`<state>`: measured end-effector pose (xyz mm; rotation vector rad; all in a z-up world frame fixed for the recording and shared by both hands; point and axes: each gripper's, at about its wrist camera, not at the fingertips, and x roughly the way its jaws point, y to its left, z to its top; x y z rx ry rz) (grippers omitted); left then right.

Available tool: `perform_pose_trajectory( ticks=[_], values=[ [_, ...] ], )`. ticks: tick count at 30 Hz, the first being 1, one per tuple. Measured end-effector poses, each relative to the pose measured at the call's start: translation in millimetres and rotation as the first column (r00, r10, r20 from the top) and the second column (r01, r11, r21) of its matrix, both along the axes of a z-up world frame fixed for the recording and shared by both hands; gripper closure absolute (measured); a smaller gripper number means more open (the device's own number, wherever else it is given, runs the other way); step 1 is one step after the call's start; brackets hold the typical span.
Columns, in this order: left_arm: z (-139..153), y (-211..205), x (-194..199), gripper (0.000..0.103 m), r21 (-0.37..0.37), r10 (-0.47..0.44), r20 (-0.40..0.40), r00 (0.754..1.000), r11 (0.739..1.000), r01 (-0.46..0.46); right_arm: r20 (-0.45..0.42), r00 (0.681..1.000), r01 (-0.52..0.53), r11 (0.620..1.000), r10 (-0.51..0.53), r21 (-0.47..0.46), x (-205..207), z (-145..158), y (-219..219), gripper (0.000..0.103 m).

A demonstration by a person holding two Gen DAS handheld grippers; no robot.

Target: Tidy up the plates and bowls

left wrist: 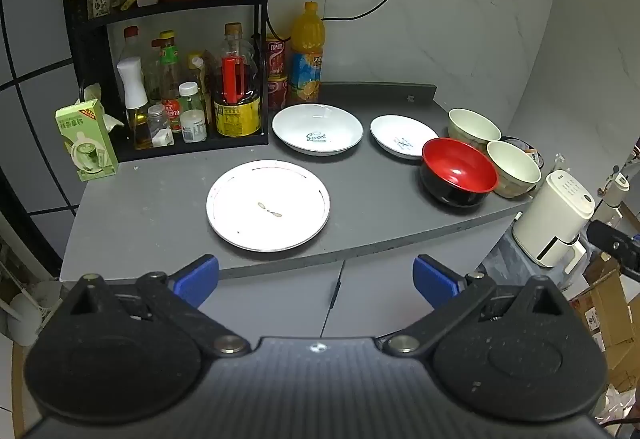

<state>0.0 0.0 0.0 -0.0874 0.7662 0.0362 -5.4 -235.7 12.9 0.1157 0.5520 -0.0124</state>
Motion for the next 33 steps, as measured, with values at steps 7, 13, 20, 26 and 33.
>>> perform_pose_trajectory(
  ticks=[7,13,20,26,33],
  values=[
    [-0.2,-0.1,1.3,0.001,-0.005,0.003,-0.004,1.000,1.000,-0.003,0.016,1.000,-0.023,1.000,0.023,0.005,-9.7,-7.5,0.8,0.000],
    [-11.9,6.0,-4.7,0.001,-0.017,0.010,0.005,1.000,1.000,-0.010,0.006,0.999,-0.037,0.999,0.037,-0.005,-10.4,-6.6,2.8,0.000],
    [-4.0,5.3,-13.3,0.001,-0.023,0.018,0.001,1.000,1.000,-0.018,-0.002,0.999,-0.038,0.999,0.038,-0.004,-12.4,-5.4,2.9,0.000],
    [-1.5,7.3,-14.2,0.001,-0.023,0.020,0.000,1.000,1.000,-0.020,-0.006,0.999,-0.036,0.999,0.036,-0.002,-13.6,-4.8,4.4,0.000],
    [0.0,11.1,-17.7,0.001,-0.027,0.016,-0.007,1.000,1.000,-0.016,-0.012,0.999,-0.034,0.999,0.034,-0.004,-17.0,-5.9,7.4,0.000]
  ],
)
